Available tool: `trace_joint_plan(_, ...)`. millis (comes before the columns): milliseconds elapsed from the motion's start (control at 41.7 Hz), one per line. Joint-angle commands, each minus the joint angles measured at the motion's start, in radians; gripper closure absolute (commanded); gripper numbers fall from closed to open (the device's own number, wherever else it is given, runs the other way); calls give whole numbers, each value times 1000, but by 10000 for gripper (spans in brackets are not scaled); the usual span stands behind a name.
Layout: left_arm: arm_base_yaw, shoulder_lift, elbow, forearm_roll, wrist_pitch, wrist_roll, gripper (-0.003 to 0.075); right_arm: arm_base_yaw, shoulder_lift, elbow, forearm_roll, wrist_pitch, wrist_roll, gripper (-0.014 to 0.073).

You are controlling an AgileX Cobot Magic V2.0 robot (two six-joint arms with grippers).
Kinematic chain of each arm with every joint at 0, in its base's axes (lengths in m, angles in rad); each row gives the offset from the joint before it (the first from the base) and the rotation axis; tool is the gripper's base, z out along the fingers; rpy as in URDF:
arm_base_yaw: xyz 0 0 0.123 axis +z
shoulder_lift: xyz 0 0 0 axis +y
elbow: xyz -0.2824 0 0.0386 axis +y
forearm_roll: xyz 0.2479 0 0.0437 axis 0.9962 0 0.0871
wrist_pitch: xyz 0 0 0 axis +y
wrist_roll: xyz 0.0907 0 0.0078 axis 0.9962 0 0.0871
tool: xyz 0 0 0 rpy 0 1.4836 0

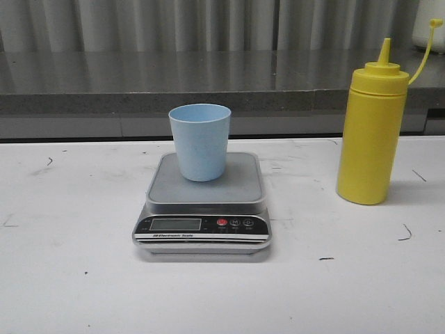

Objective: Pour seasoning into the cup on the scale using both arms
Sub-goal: 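Open the left gripper and raise it away from the cup, then move the right gripper to the yellow squeeze bottle and grasp it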

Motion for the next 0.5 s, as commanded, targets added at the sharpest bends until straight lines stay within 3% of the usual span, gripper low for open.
trace_joint_plan(0,-9,-35,-8,-9,-77,0,334,-5,5,-34,-10,-60,-10,96)
trace_joint_plan(360,-9,-36,-8,-9,-74,0,334,-5,7,-34,-10,-81,-10,94)
trace_joint_plan(480,-9,-36,-8,-9,-74,0,334,-5,13,-34,-10,-115,-10,17)
